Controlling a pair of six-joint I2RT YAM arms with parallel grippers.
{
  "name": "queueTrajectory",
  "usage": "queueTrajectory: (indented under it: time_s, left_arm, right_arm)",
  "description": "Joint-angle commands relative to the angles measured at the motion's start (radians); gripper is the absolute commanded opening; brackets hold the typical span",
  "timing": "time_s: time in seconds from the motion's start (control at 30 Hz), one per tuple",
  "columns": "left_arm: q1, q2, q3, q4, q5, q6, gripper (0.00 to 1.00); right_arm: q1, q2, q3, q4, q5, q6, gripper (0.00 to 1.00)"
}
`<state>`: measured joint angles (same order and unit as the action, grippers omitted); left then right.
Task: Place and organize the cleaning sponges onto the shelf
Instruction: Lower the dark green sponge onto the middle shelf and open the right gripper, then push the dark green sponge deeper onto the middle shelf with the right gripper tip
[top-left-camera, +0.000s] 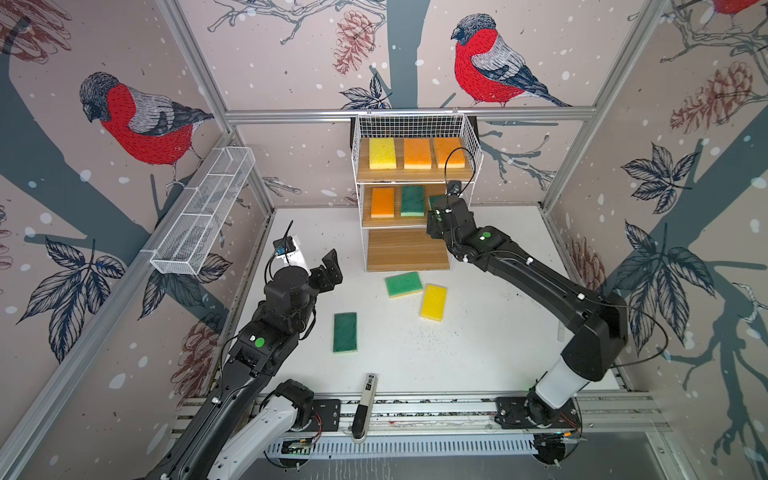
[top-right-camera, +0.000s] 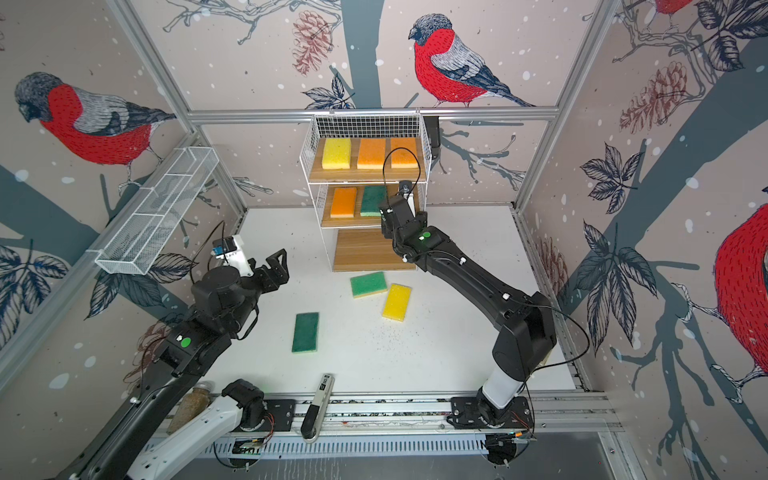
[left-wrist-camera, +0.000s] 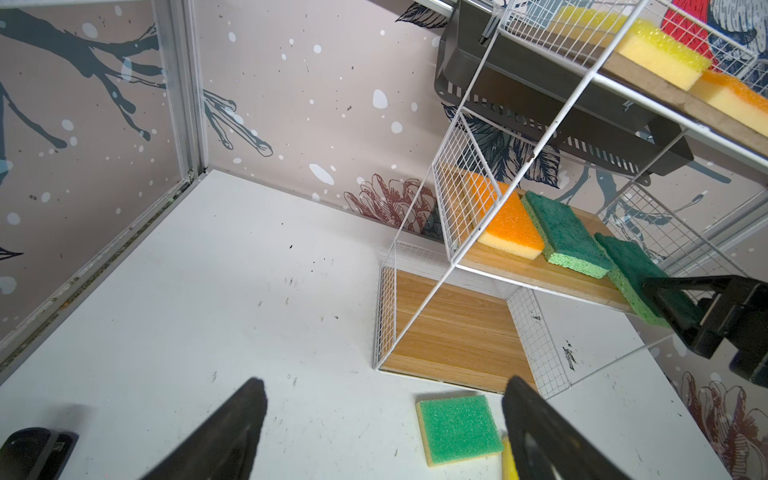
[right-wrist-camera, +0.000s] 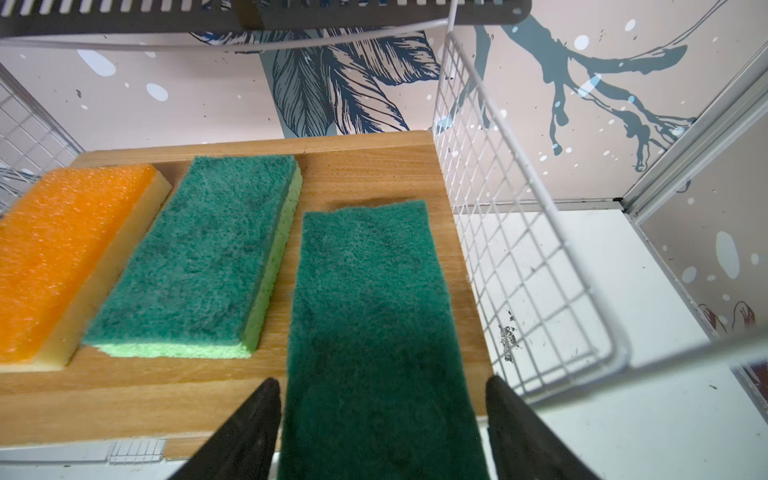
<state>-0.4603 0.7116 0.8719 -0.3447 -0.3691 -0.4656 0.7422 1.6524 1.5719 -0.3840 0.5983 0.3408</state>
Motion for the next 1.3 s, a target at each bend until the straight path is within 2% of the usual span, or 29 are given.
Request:
queueTrajectory:
  time_s: [0.0,0.17,0.47,0.7,0.73,0.83,0.97,1.1,1.17,1.27]
  left_arm:
    - [0.002,-0.002,0.007,0.028,0.008,0.002,0.89]
    - [0.002,-0.016,0.015,0.016,0.014,0.003,0.89]
    - [0.002,-0.031,0.026,-0.003,0.031,-0.004,0.89]
    - [0.002,-0.038,0.032,-0.014,0.047,-0.007,0.89]
    - [0.002,-0.037,0.031,-0.016,0.047,-0.008,0.89]
    - [0.002,-0.039,0.027,-0.019,0.053,-0.012,0.88]
    - [0.002,-0.041,0.019,-0.014,0.068,-0.016,0.88]
    - [0.002,-0.044,0.009,-0.004,0.071,-0.020,0.88]
    - [0.002,-0.042,0.005,0.002,0.069,-0.018,0.88]
    - [0.002,-0.038,0.003,0.009,0.066,-0.016,0.88]
  right_arm:
    - [0.010,-0.035,0.008,0.155,0.059,0.015,0.78]
    - [0.039,-0.053,0.025,0.149,0.035,-0.014,0.81]
    - [0.084,-0.140,-0.040,0.113,0.034,0.033,0.81]
    - [0.099,-0.242,-0.148,0.086,-0.021,0.115,0.71]
    - [0.098,-0.257,-0.168,0.089,-0.037,0.127,0.69]
    - [0.090,-0.312,-0.244,0.106,-0.105,0.156,0.53]
    - [0.054,-0.382,-0.359,0.162,-0.238,0.199,0.28]
    - [-0.013,-0.450,-0.476,0.258,-0.380,0.254,0.11]
    - [-0.046,-0.463,-0.514,0.300,-0.447,0.279,0.06]
    - [-0.081,-0.463,-0.548,0.353,-0.513,0.296,0.04]
